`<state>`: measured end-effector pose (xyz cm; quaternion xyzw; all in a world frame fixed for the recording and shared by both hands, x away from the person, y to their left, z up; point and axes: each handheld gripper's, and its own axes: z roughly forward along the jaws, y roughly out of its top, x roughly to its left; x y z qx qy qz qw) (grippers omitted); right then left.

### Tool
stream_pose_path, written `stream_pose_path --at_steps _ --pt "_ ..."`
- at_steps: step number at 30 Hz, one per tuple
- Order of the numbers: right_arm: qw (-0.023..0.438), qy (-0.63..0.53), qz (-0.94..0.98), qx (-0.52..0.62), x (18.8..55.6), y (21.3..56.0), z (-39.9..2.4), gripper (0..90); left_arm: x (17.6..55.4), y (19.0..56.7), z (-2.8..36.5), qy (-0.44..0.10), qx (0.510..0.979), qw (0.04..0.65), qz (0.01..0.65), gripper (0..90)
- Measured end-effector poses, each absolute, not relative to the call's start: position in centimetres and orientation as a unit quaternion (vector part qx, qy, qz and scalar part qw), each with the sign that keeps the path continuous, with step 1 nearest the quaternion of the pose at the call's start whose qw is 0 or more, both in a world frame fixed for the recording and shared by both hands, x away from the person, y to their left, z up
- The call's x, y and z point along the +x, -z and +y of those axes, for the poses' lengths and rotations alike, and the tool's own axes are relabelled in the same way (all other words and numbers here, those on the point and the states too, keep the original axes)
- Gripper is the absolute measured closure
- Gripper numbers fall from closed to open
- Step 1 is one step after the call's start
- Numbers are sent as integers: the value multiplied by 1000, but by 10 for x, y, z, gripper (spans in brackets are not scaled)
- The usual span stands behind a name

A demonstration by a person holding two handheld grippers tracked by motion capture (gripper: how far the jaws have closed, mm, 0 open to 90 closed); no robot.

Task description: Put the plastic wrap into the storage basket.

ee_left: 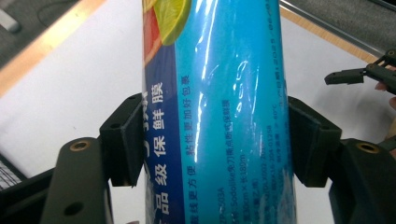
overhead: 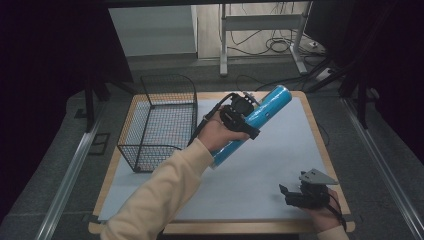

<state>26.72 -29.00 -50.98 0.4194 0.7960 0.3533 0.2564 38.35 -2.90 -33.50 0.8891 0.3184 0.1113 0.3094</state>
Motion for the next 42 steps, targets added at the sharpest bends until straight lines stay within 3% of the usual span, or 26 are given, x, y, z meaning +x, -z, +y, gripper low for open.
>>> stream_pose_path --at_steps 17,42 --pt "256 -350 796 423 268 510 -291 117 398 312 -19 -118 884 317 323 316" --pt "254 -348 794 429 269 512 -292 117 449 320 27 -151 862 303 377 316"
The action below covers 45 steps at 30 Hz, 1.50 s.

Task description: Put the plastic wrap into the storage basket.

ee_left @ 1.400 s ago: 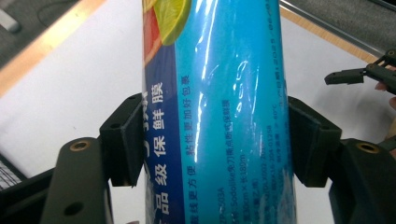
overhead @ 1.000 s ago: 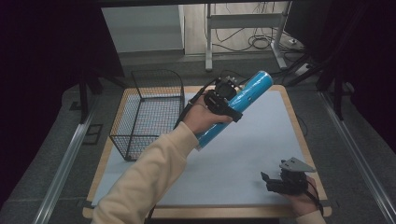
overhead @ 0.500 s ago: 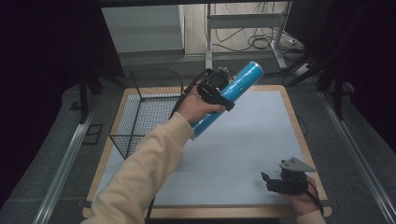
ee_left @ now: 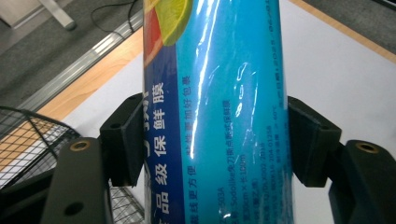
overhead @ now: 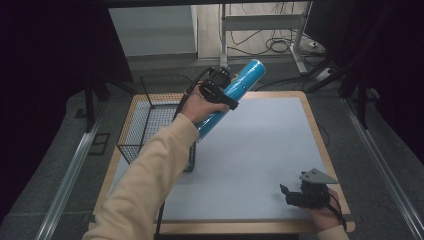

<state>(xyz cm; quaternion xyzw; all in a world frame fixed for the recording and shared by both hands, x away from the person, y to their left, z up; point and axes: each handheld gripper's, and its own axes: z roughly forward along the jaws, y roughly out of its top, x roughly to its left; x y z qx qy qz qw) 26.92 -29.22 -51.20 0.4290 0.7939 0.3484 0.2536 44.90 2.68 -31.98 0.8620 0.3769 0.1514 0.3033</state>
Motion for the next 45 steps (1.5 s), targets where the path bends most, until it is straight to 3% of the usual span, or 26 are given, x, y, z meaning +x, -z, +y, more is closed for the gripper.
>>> stream_pose_path --at_steps 25,45 --pt "255 -347 793 431 270 513 -292 117 462 317 88 -191 834 300 421 317" --pt "257 -344 794 430 271 514 -293 117 474 340 121 -194 826 280 449 317"
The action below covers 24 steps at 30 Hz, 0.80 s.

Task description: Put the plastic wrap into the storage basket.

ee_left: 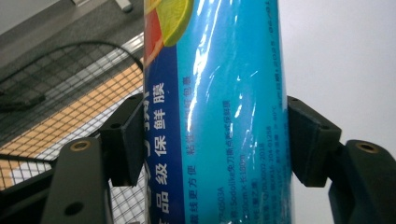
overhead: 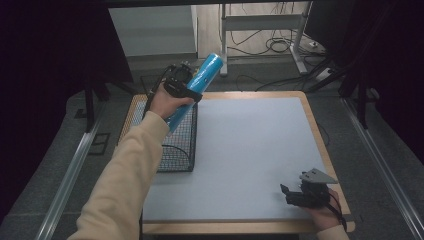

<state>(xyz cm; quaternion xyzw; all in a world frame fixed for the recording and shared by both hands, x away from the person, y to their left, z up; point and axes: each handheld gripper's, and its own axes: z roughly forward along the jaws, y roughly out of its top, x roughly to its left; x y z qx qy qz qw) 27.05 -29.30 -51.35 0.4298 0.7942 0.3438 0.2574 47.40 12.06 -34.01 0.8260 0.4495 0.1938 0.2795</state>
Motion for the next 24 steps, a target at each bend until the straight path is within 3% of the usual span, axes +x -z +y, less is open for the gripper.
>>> stream_pose_path --at_steps 24 --pt "257 -340 795 432 271 515 -293 117 493 391 147 -180 828 238 475 317"
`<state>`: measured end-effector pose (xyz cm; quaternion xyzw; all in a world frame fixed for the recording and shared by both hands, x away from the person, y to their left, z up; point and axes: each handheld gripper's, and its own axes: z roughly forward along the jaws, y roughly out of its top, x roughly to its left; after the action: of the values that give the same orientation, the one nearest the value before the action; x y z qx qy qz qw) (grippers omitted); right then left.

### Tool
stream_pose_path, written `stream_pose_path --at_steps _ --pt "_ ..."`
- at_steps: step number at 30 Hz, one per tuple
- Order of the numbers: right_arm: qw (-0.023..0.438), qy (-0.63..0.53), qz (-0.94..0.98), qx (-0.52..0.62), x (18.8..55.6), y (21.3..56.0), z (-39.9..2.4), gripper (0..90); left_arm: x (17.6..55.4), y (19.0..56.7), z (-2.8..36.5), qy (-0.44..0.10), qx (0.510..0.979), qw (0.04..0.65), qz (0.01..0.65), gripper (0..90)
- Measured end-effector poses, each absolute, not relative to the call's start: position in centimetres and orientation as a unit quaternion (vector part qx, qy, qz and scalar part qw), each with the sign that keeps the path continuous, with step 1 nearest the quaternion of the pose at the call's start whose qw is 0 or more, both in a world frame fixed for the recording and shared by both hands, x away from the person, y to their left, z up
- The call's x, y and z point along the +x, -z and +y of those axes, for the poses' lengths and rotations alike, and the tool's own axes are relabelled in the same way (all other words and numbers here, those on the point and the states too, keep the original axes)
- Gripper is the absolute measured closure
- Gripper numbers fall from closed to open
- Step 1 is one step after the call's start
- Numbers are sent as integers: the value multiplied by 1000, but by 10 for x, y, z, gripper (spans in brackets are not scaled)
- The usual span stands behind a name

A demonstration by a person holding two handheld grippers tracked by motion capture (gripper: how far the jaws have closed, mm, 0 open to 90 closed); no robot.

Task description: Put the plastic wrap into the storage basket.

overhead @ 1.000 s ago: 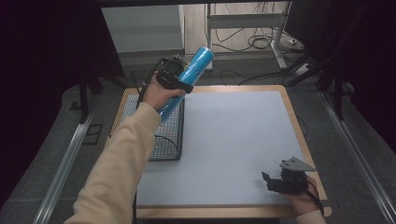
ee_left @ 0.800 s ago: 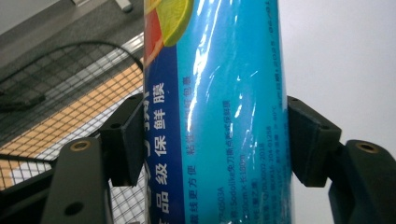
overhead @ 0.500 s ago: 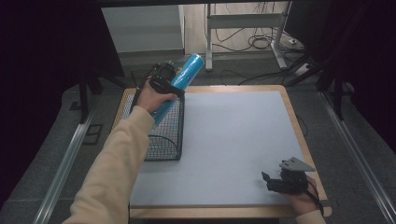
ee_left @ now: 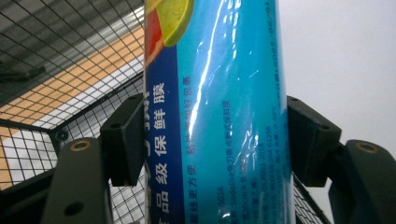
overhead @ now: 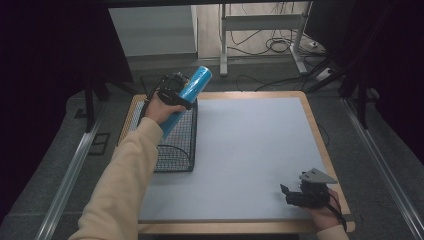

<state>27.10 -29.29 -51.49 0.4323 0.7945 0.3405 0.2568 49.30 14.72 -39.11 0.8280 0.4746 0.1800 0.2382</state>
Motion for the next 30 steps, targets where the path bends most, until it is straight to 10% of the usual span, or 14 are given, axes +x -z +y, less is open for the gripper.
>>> stream_pose_path --at_steps 30 --pt "256 -340 797 429 270 513 -291 118 513 435 147 -190 838 136 492 317"
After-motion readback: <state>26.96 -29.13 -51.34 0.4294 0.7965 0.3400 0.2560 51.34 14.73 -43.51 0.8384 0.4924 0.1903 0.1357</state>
